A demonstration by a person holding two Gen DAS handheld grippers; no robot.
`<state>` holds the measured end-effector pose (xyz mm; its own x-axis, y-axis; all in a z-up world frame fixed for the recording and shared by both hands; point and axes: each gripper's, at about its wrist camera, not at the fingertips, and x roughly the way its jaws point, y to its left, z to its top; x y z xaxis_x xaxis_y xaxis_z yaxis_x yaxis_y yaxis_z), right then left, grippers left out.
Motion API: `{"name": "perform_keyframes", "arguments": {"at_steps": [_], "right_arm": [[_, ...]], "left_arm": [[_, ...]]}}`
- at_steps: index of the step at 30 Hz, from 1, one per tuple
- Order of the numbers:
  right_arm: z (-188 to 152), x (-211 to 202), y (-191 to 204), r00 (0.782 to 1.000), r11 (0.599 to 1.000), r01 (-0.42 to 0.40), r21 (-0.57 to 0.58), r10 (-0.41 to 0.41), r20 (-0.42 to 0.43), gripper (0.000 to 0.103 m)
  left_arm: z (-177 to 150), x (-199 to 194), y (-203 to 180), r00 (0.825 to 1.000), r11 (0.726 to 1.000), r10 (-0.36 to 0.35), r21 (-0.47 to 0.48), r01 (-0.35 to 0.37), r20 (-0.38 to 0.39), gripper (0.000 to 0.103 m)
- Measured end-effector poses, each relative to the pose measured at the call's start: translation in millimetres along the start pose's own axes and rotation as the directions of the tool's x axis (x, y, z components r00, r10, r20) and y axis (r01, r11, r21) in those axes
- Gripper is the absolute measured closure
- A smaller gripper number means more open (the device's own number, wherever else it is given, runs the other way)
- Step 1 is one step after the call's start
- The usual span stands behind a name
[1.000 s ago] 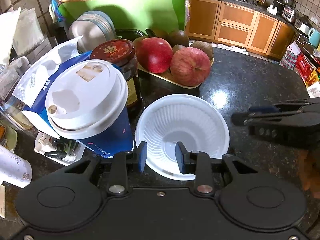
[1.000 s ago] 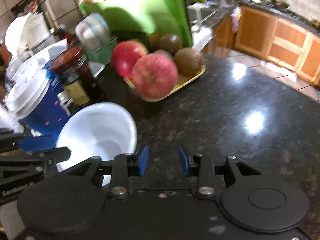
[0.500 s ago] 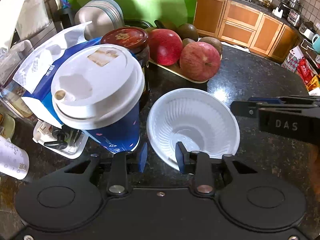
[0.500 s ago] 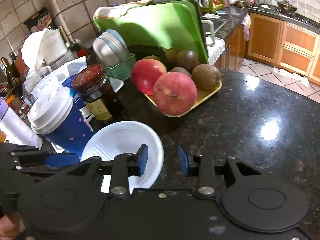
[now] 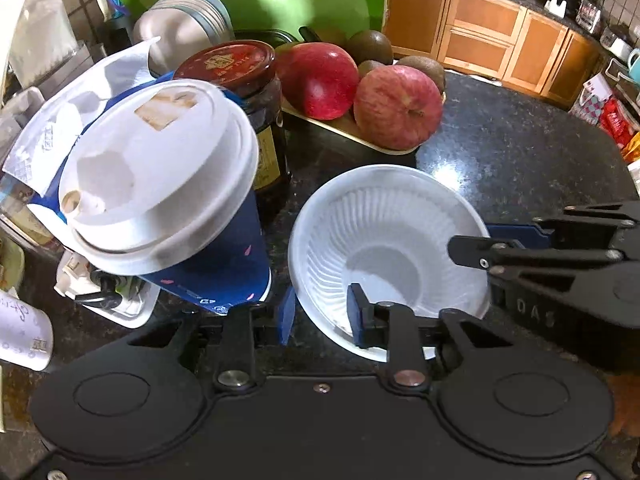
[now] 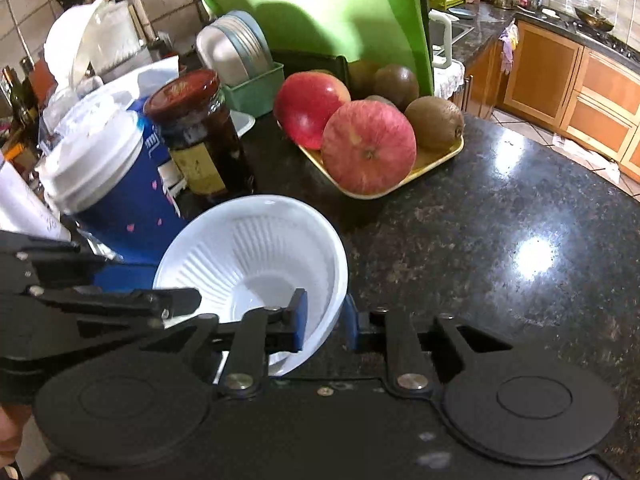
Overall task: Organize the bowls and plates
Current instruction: 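Lift the white bowl off the counter with both grippers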
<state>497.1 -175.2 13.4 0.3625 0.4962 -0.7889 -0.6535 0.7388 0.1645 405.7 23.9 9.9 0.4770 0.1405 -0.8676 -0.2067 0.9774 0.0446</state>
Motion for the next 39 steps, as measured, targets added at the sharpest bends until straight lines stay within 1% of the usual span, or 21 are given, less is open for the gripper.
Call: {"name": "perform_keyframes", "arguments": {"at_steps": [1,3,6,9,14,21,28,33,39], "right_arm": [[-1.2,-0.3,0.6,1.000,1.000,0.008,-0.006,-0.008,0.004,0.085],[-3.3,-2.5,0.1,1.000,1.000,0.021,-0.008,-0.021,0.008,0.085],[-6.2,-11.9,-6.7,1.000,1.000,0.018,0.011,-0.018,0.010,0.085],[-10.7,-26.5,-12.1,0.999,0.999,0.024,0.031,-0.025,0.023,0.085],[-24.2,-51.0,-20.0,0.998,0.996,0.056,0.075,-0.058,0.025,0.085],[-50.5,-95.6,-24.6,0.994,0.987,0.102,0.127,-0.107,0.032,0.085],[-74.6,-142.8,-6.6,0.980,0.975,0.180,0.134,-0.189,0.064,0.085],[-87.9,-173.2,11.0,0.965,0.956,0.230,0.180,-0.248,0.086,0.085],[-105.2,-212.0,43.3,0.947,0.934,0.274,0.230,-0.304,0.104,0.085]], "left_arm": [[0.2,0.5,-1.7,1.000,1.000,0.011,0.005,-0.011,0.005,0.074],[0.8,1.0,-3.6,1.000,1.000,0.020,0.011,-0.020,0.008,0.079],[1.7,-0.8,-3.7,1.000,1.000,-0.014,0.008,0.014,-0.003,0.079],[1.1,-6.2,-9.4,0.999,0.999,-0.046,0.025,0.046,-0.007,0.079],[-3.3,-24.6,-26.5,0.996,0.993,-0.083,0.081,0.082,0.007,0.080],[-16.6,-54.3,-50.9,0.991,0.979,-0.133,0.159,0.128,0.019,0.079],[-30.2,-87.7,-63.1,0.983,0.962,-0.172,0.226,0.154,0.062,0.079],[-38.1,-109.9,-61.3,0.973,0.943,-0.217,0.273,0.188,0.081,0.079],[-56.7,-136.8,-52.4,0.959,0.910,-0.277,0.337,0.242,0.058,0.080]]}}
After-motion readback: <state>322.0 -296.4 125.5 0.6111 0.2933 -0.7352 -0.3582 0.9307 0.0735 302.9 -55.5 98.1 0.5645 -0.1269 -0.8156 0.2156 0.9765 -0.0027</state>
